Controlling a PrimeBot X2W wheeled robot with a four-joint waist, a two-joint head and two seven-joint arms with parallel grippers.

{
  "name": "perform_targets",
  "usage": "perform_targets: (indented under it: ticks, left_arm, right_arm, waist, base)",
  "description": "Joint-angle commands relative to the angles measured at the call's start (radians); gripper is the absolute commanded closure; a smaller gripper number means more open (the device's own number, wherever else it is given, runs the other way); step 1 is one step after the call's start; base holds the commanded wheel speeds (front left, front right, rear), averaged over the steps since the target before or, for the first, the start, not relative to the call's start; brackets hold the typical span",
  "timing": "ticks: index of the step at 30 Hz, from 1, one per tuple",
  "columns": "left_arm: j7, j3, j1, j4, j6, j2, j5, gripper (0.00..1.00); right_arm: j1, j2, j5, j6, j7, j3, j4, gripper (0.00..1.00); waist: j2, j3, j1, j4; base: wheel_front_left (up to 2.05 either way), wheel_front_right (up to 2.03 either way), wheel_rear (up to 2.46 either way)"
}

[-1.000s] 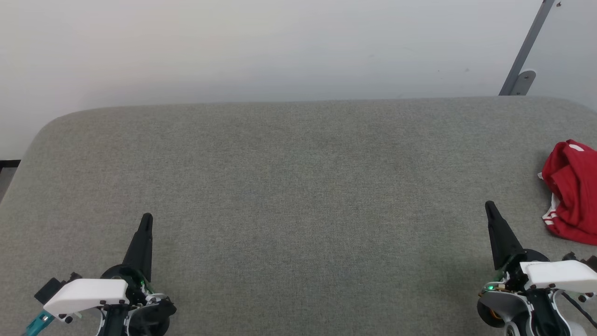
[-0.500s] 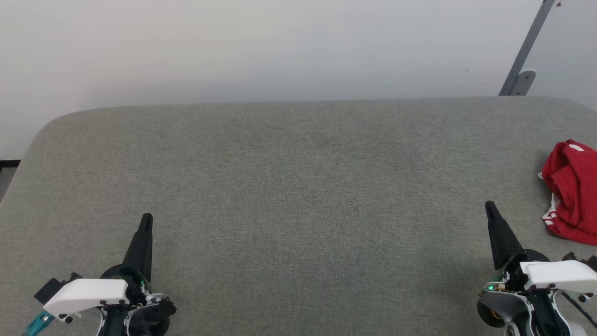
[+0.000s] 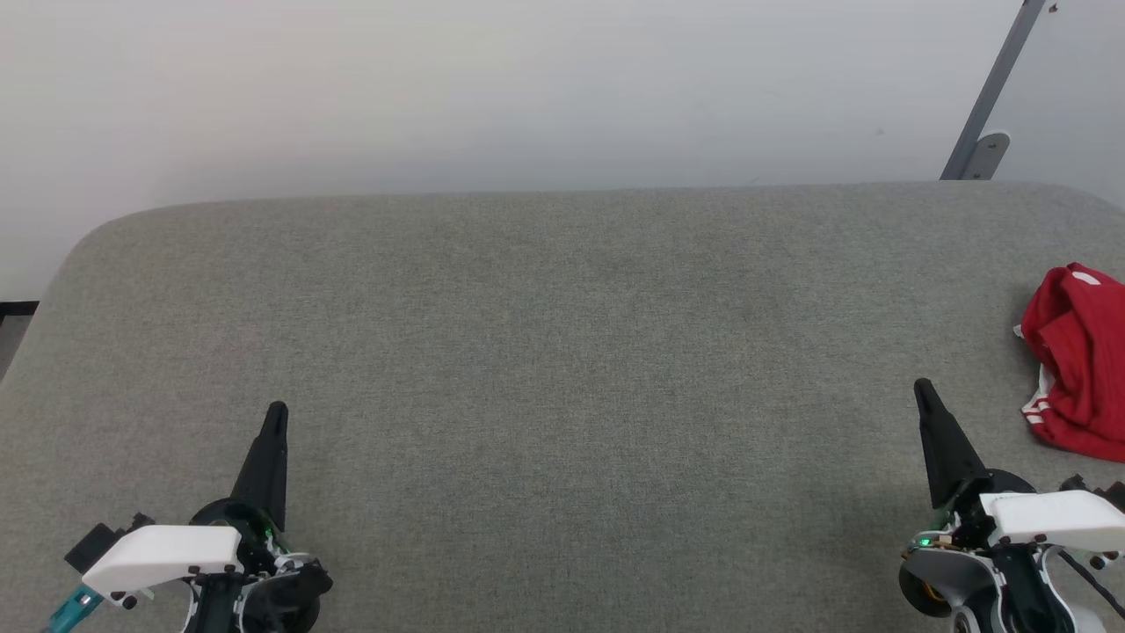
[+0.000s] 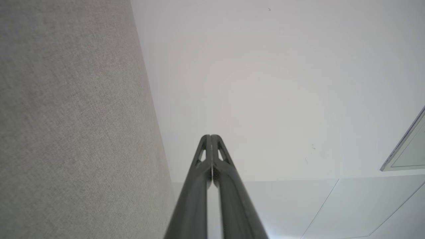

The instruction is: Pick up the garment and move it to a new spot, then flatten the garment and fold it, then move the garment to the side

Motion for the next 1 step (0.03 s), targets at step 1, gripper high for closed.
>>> perform_targets:
  ticks: [1]
  left_arm:
    - [0.004,0.002,-0.013,0.0,-0.006,0.0,0.0,1.0]
  right_arm:
    - [-0.004,0.002,0.004,0.0,0.003,-0.001,0.003,1.0]
  waist:
    - [0.0,0.0,0.0,0.0]
  base:
    - [0.0,0.0,0.0]
